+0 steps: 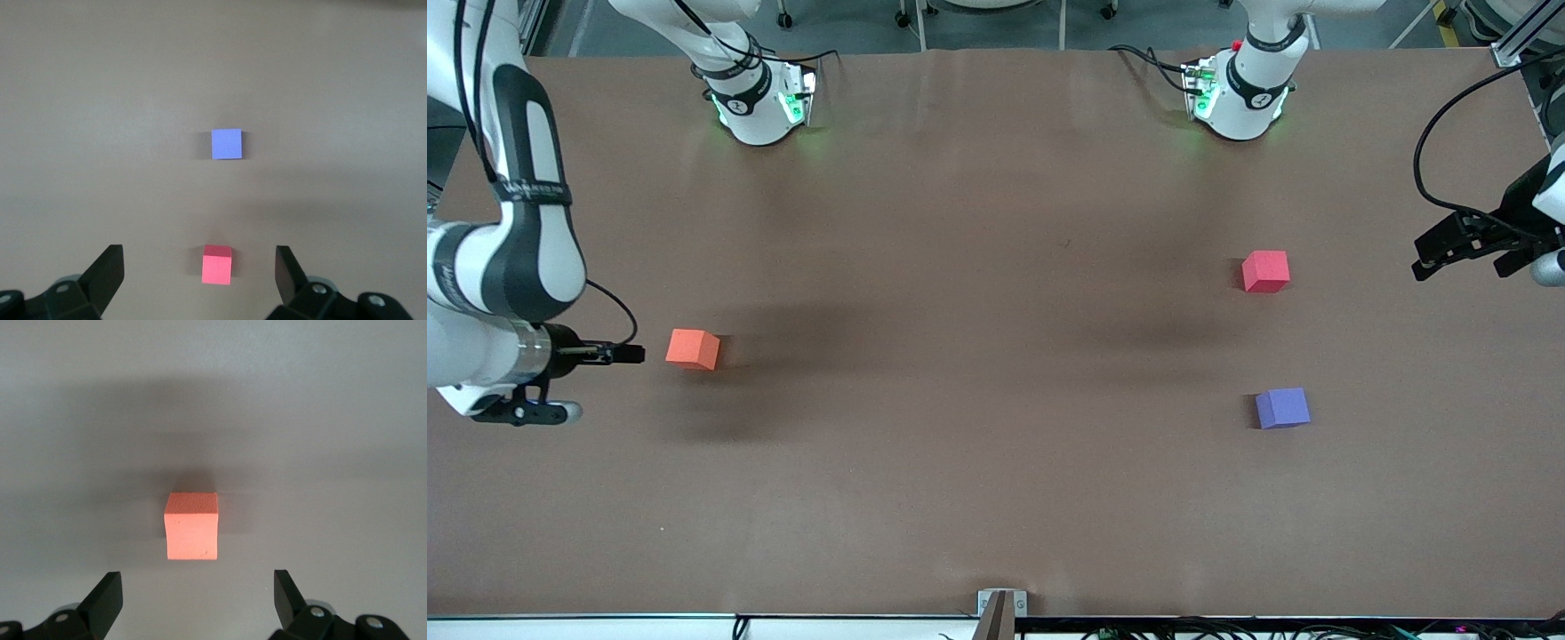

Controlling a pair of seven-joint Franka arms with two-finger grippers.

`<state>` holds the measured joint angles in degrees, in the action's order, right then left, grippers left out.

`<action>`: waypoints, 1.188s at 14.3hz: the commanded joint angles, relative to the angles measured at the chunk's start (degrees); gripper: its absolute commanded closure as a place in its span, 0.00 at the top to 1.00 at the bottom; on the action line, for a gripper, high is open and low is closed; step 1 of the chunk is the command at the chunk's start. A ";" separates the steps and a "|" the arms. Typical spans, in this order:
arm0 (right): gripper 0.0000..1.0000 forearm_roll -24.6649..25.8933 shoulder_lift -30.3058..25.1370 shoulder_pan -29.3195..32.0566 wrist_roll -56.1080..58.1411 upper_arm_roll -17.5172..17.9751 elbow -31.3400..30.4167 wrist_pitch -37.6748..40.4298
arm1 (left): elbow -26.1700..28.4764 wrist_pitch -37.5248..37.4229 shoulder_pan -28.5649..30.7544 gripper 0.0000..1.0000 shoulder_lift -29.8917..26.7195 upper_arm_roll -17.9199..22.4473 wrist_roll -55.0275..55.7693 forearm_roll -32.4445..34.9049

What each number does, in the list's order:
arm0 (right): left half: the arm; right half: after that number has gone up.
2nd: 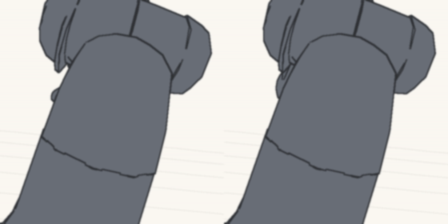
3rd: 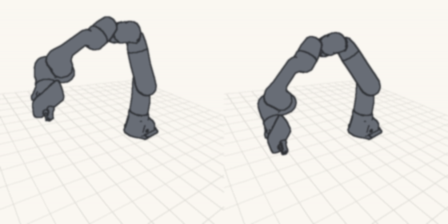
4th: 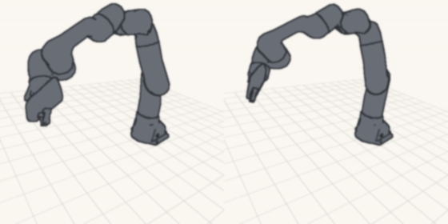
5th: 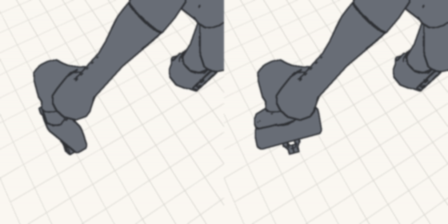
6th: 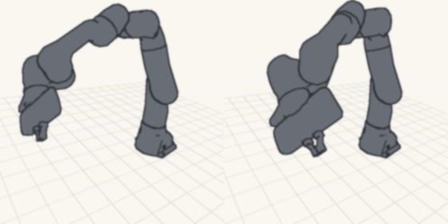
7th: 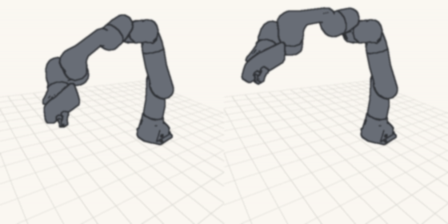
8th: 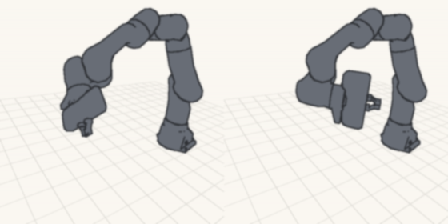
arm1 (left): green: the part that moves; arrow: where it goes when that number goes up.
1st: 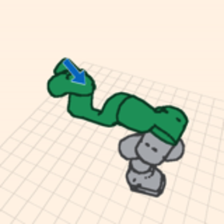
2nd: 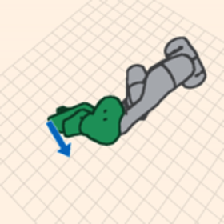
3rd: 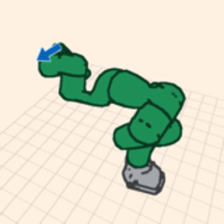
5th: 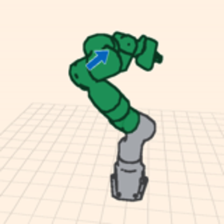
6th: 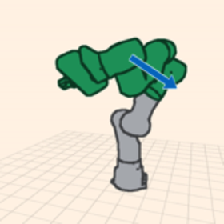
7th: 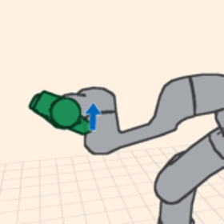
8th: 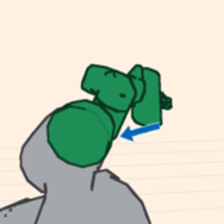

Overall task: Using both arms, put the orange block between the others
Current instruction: 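Reach the open right gripper down to the orange cube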

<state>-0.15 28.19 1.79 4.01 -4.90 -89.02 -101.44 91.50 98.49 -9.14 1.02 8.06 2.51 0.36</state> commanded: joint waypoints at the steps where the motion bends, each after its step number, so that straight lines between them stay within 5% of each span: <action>1: 1.00 -0.63 2.05 0.23 0.91 0.41 -2.37 -2.34 | -0.36 0.74 0.00 1.00 0.12 -0.06 0.83 -0.53; 17: 1.00 -2.48 5.83 0.40 3.11 0.76 -11.25 -12.45 | -0.10 1.36 -0.17 1.00 -0.05 -0.15 0.92 -0.27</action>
<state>-1.81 34.32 1.80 6.06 -4.43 -98.03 -111.49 91.51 99.53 -9.15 1.09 7.98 2.52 0.36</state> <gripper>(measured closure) 0.000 0.000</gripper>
